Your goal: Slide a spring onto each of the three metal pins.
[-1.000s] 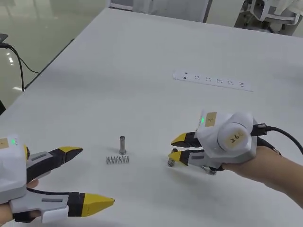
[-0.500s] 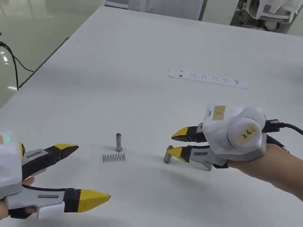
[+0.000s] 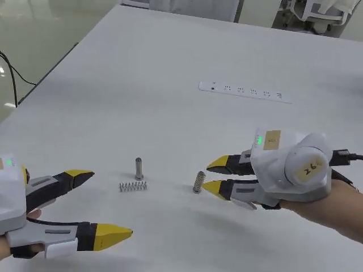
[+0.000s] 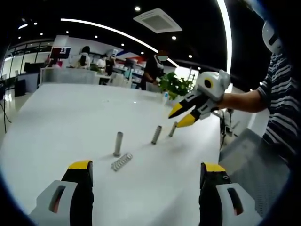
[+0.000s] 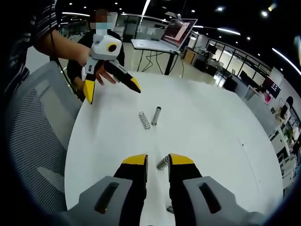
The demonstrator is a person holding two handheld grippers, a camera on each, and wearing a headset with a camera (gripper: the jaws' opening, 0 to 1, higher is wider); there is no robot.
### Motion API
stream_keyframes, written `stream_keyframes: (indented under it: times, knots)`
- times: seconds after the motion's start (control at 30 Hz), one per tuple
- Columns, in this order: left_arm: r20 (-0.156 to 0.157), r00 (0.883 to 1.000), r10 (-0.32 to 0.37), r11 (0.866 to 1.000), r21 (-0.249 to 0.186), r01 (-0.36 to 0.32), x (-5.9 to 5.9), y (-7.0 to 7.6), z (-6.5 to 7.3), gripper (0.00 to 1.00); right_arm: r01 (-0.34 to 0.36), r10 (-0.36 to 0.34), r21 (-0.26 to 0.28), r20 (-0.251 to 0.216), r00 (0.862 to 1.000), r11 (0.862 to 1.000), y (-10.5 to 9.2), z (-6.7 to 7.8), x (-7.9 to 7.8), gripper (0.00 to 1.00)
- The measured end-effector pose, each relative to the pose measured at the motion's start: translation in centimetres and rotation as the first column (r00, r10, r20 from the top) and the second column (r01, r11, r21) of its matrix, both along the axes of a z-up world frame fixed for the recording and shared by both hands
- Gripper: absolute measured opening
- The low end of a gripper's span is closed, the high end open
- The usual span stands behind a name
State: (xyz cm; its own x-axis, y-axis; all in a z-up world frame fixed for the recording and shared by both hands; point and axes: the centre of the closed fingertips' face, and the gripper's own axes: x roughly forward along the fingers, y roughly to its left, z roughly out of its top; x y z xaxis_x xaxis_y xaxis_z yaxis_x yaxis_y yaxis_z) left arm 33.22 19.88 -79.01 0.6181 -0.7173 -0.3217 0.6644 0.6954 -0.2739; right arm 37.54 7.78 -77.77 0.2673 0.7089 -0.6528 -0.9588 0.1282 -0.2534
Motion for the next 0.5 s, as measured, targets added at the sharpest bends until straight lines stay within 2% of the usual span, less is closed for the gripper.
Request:
stream_keyframes:
  times: [0.07, 0.17, 0.5]
  knots:
    - [0.001, 1.000, 0.001, 1.000, 0.001, -0.001, 0.0, 0.1, 0.0, 0.92, -0.024, 0.024, -0.011, 0.018, 1.000, 1.000, 0.4, 0.1, -0.4, 0.15]
    - [0.000, 1.000, 0.003, 1.000, 0.002, -0.003, -0.1, 0.2, 0.0, 0.91, -0.051, 0.051, -0.009, 0.016, 0.999, 0.999, 1.1, 0.2, -1.0, 0.15]
    - [-0.009, 1.000, 0.017, 1.000, 0.004, -0.017, -0.5, 0.9, -0.2, 0.91, -0.091, 0.092, -0.017, 0.022, 0.996, 0.996, 2.5, 0.2, -1.3, 0.15]
